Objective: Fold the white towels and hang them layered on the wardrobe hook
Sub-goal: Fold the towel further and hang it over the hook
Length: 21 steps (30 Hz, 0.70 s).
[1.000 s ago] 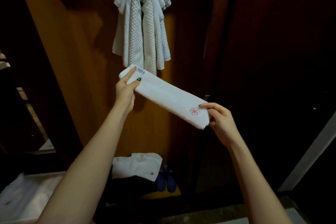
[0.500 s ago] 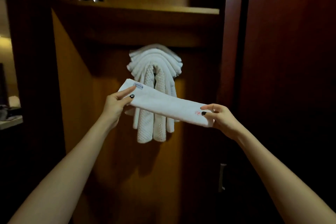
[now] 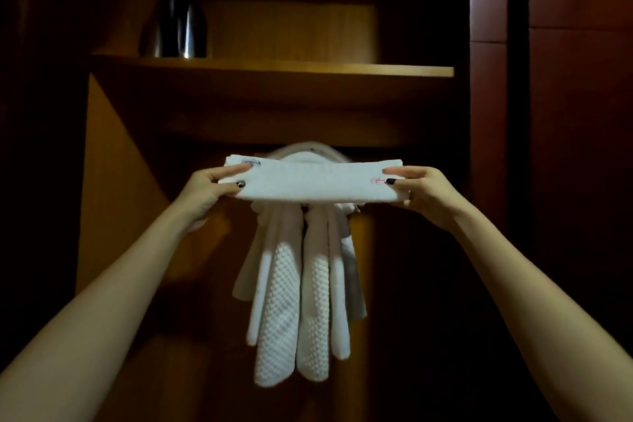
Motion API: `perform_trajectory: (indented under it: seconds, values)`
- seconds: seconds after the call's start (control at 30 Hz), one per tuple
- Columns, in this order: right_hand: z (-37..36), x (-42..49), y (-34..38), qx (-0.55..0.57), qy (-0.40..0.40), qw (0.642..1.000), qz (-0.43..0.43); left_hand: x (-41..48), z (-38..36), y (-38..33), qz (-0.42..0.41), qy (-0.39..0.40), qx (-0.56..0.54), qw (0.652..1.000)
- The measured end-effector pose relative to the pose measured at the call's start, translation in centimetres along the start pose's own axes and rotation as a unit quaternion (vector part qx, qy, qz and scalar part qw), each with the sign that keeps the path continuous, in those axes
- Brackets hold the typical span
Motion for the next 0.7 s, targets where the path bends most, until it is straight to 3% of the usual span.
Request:
perform_trajectory:
  seconds: [0.4, 0.53, 0.7]
  values:
    - [-2.1, 11.8, 3.0, 0.183, 0.0, 0.98, 0.078, 10.3, -0.4, -0.6, -0.034, -0.075, -0.23, 0.97]
    - [-1.7, 14.4, 3.4, 0.233, -0.016, 0.967, 0.098, 13.3, -0.5, -1.3, -0.05, -0.095, -0.255, 0.961]
    - [-1.7, 15.0, -2.7, 0.116, -0.02, 0.993, 0.008, 12.8, -0.4, 3.8, 0.017, -0.104, -0.189, 0.976]
Point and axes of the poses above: each hand's wrist, its own x-axis towards the middle knuckle, its own z-axis out of the back of the hand, y = z × x, the point moved 7 cm from there along x, towards the middle knuckle, and after that the axes turned 1 degree about z, right-handed, at the moved point
